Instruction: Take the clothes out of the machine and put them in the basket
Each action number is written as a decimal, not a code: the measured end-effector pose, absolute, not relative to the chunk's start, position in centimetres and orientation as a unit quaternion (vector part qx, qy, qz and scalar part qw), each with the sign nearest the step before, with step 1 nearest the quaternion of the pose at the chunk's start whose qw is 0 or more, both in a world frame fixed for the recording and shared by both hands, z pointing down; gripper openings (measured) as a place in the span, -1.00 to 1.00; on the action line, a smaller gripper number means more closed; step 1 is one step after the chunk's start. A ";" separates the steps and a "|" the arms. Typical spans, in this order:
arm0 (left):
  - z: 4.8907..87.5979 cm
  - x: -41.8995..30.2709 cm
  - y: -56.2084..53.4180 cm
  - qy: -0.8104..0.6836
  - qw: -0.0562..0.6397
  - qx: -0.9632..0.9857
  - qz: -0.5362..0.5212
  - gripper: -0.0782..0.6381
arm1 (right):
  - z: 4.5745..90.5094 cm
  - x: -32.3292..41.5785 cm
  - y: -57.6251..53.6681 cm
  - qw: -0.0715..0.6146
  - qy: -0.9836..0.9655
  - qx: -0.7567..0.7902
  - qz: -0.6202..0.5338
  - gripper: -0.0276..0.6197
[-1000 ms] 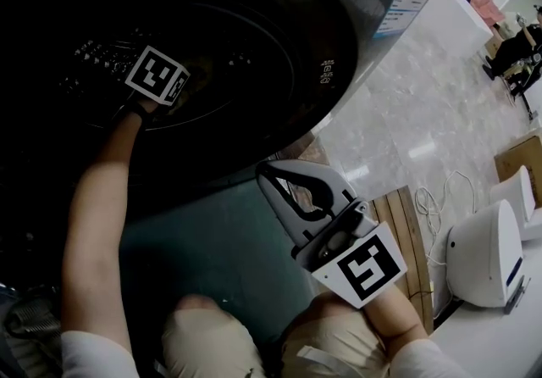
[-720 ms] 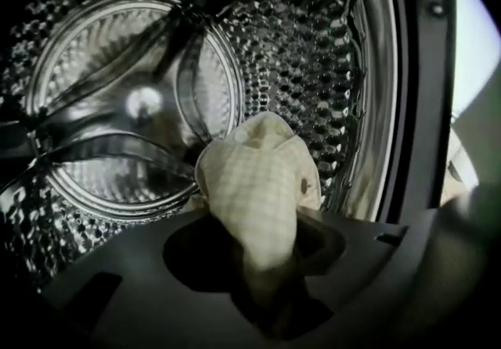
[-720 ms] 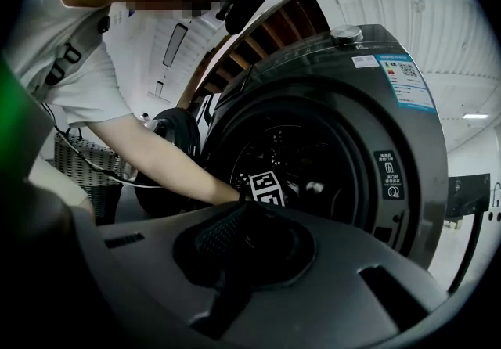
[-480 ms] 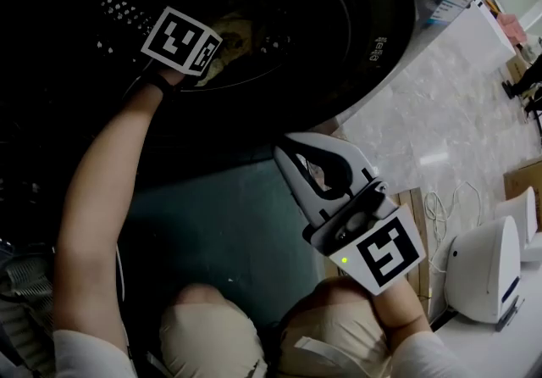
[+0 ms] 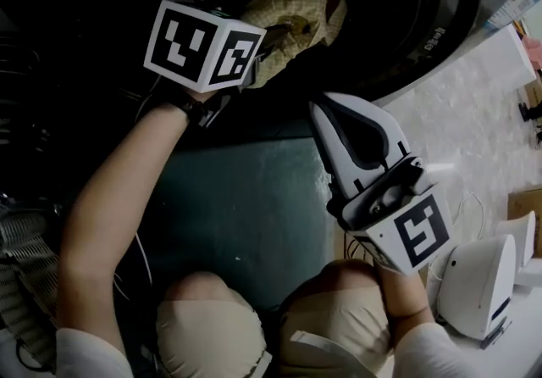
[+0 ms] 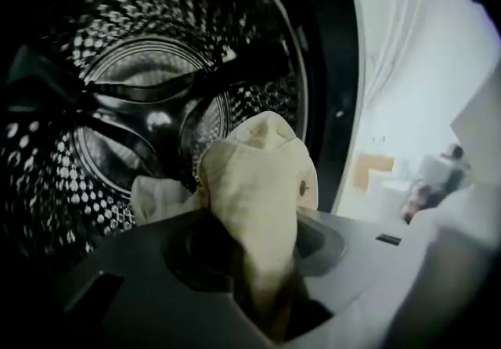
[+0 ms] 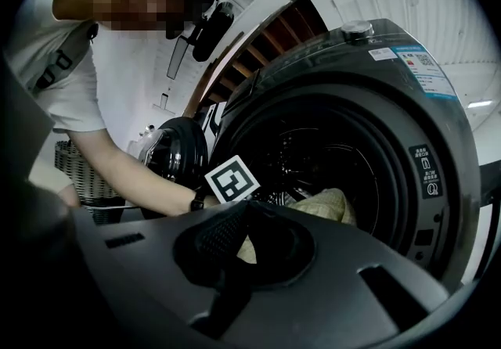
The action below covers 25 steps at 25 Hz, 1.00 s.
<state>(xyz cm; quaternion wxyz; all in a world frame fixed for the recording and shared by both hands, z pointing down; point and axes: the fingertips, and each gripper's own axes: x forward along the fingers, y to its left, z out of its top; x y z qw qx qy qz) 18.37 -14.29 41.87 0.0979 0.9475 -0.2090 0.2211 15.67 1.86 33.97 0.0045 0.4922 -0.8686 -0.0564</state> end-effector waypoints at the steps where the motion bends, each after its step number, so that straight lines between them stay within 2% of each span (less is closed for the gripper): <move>1: 41.6 17.8 -13.7 -0.207 0.104 0.951 0.206 -0.29 | 33.8 15.3 1.7 -0.003 -0.870 0.489 -0.054 -0.87; 9: 38.6 14.4 -10.2 -0.207 0.097 0.962 0.148 -0.30 | 32.4 13.6 1.1 -0.020 -0.879 0.471 -0.069 -0.87; 14: 36.6 12.0 -8.0 -0.201 0.144 0.966 0.071 -0.30 | 31.5 13.2 0.9 -0.038 -0.882 0.464 -0.080 -0.87; 20: 36.8 10.1 -5.5 -0.206 0.182 0.961 0.027 -0.31 | 31.8 13.6 0.9 -0.023 -0.881 0.463 -0.091 -0.87; 25: 35.2 8.5 -4.6 -0.206 0.218 0.954 -0.012 -0.31 | 31.1 13.7 1.1 -0.036 -0.882 0.464 -0.080 -0.87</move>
